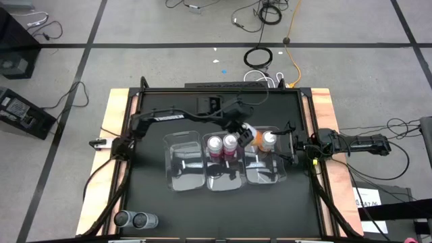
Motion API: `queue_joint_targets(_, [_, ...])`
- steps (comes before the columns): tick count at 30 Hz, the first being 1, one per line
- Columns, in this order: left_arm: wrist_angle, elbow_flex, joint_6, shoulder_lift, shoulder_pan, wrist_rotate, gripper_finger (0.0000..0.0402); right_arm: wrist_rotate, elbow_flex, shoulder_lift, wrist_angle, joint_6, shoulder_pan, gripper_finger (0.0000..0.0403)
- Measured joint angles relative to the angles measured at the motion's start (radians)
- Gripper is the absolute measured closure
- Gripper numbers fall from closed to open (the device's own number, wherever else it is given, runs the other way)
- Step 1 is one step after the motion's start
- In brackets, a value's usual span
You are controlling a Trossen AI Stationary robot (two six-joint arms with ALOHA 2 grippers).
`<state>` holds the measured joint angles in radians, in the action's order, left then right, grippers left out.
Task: Sort soda cans
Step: Put the orange soda can into the right transparent bin
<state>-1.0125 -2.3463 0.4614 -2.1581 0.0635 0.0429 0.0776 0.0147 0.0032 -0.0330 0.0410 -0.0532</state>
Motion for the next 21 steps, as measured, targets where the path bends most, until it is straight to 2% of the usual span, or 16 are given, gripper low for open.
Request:
queue_joint_targets(4, [0.073, -0.01, -0.004, -0.038, 0.001, 0.016, 0.0096, 0.0, 0.0, 0.0, 0.0, 0.0, 0.0, 0.0005])
queue_joint_targets(9, [0.013, -0.011, -0.005, -0.07, 0.0, 0.018, 0.0096, 0.0, 0.0, 0.0, 0.0, 0.0, 0.0, 0.0005])
queue_joint_targets(21, [0.026, -0.01, -0.013, -0.068, 0.0, -0.017, 0.0096, 0.0, 0.0, 0.0, 0.0, 0.0, 0.0, 0.0005])
